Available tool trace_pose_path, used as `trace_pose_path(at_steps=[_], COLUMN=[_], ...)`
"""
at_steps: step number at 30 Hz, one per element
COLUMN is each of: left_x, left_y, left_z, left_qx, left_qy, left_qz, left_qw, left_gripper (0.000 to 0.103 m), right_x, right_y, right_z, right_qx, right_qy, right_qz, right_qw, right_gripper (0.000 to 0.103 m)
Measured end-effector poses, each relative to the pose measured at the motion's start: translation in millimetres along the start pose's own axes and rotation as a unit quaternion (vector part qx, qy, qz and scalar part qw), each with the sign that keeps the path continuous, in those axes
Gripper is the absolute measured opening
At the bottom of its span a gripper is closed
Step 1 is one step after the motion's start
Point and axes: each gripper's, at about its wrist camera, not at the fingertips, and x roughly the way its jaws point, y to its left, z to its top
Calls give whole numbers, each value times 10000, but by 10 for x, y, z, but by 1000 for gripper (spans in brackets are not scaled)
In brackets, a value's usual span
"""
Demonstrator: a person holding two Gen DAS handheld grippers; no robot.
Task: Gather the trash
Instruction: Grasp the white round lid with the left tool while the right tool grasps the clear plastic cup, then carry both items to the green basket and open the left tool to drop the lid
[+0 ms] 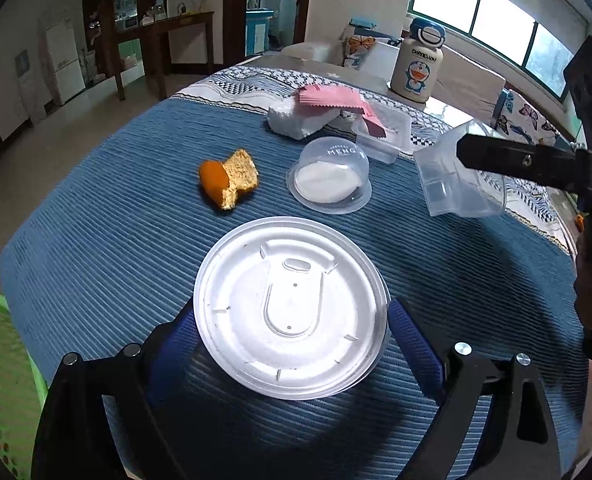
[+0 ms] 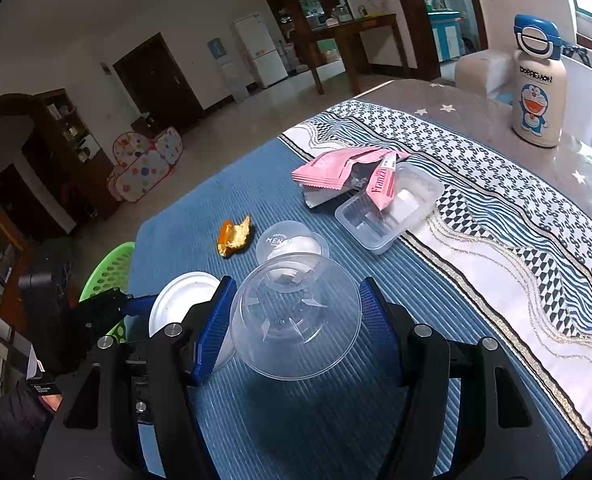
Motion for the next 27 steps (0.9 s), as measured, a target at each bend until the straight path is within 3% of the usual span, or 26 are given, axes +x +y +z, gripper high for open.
trace_pose_path(at_steps=[9, 17, 27], left_x=[-236, -666, -1355], left_y=[124, 455, 1273], left_z=[53, -40, -430], left_qx=[-208, -590, -1311], left_qy=[-319, -633, -863], left_qz=[97, 327, 1204], left_qw=[9992, 9957, 9802], left_gripper=[87, 87, 87], right_x=[-15, 23, 207], right_y=[60, 348, 958], right_z=[10, 57, 126], right_qx=[-80, -294, -706], right_qy=[-23, 5, 84], right_qz=[30, 176, 580], right_qw=[10000, 9994, 9958], right_gripper=[63, 63, 63])
